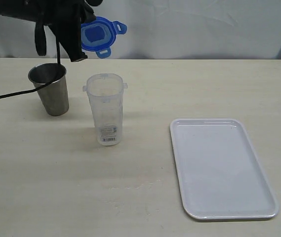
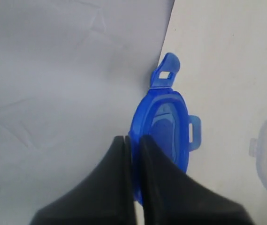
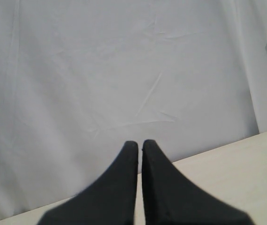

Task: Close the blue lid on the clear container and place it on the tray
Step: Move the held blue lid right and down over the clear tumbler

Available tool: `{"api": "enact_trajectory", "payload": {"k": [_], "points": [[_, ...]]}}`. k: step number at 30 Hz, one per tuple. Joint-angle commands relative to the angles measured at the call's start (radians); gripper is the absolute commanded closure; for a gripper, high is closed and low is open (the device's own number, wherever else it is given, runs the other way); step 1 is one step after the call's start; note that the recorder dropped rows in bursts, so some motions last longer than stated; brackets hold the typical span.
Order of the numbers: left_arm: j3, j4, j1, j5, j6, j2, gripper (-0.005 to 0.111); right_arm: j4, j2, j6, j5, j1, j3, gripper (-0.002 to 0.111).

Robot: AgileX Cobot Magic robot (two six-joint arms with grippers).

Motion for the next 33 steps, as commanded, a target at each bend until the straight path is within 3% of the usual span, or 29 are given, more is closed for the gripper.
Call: {"api": "enact_trajectory", "payload": {"k": [1, 8, 12, 26, 33], "points": [[-0.005, 0.249, -0.060, 0.031, -0.220, -0.011, 0.107, -0.002, -0.004, -0.006, 0.010, -0.003, 0.002, 0.104], [-0.005, 0.559, -0.173, 0.196, -0.473, -0.011, 0.107, -0.002, -0.004, -0.015, 0.014, -0.003, 0.002, 0.104], [-0.005, 0.668, -0.182, 0.210, -0.620, -0.011, 0.107, -0.002, -0.004, -0.015, 0.017, -0.003, 0.002, 0.104], [0.005, 0.683, -0.182, 0.105, -0.633, 0.020, 0.107, -0.002, -0.004, -0.015, 0.033, -0.003, 0.002, 0.104], [0.005, 0.685, -0.182, 0.124, -0.633, 0.083, 0.107, -0.002, -0.004, -0.015, 0.035, -0.003, 0.002, 0.104]]}}
